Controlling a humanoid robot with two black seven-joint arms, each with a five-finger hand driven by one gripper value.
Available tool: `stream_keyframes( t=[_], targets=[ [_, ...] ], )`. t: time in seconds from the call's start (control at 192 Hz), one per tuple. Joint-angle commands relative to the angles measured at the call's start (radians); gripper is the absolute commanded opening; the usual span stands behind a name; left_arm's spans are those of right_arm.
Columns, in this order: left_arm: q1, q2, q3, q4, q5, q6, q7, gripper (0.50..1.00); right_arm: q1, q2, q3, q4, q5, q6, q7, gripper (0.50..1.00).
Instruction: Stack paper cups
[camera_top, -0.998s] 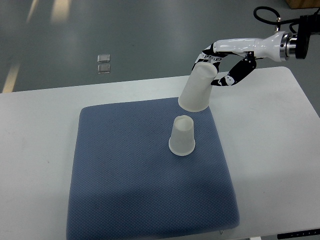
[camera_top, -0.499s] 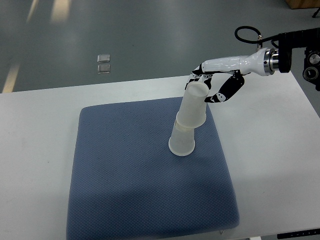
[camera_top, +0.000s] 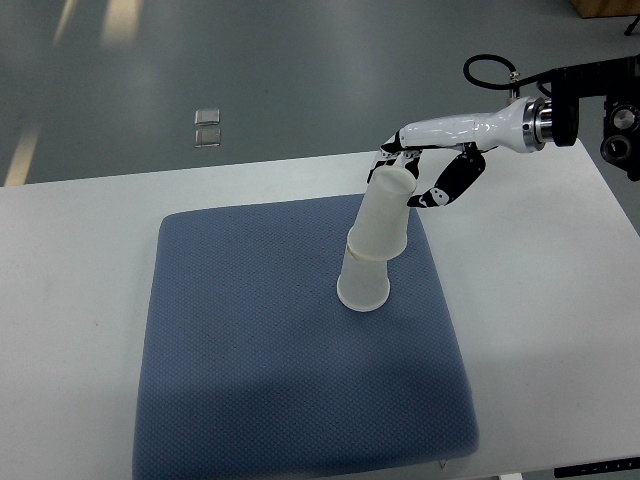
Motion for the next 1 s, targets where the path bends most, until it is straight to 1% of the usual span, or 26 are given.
stream_keyframes(
  t=[0.0,0.39,0.992],
  targets=[
    [0.000,0.000,0.000,0.000,0.001,0.000,0.000,1.000,0.001,-0.001,0.000,0.000,0.000,0.000,0.000,0.543],
    [0.000,0.000,0.000,0.000,0.001,0.000,0.000,1.000,0.004,-0.009,0.000,0.055,-0.003,0.003,-0.001,0.543],
    [0.000,0.000,0.000,0.000,-0.001,0.000,0.000,1.000,0.009,-0.002,-0.001,0.057,-0.038,-0.003,-0.008,0.552]
  ],
)
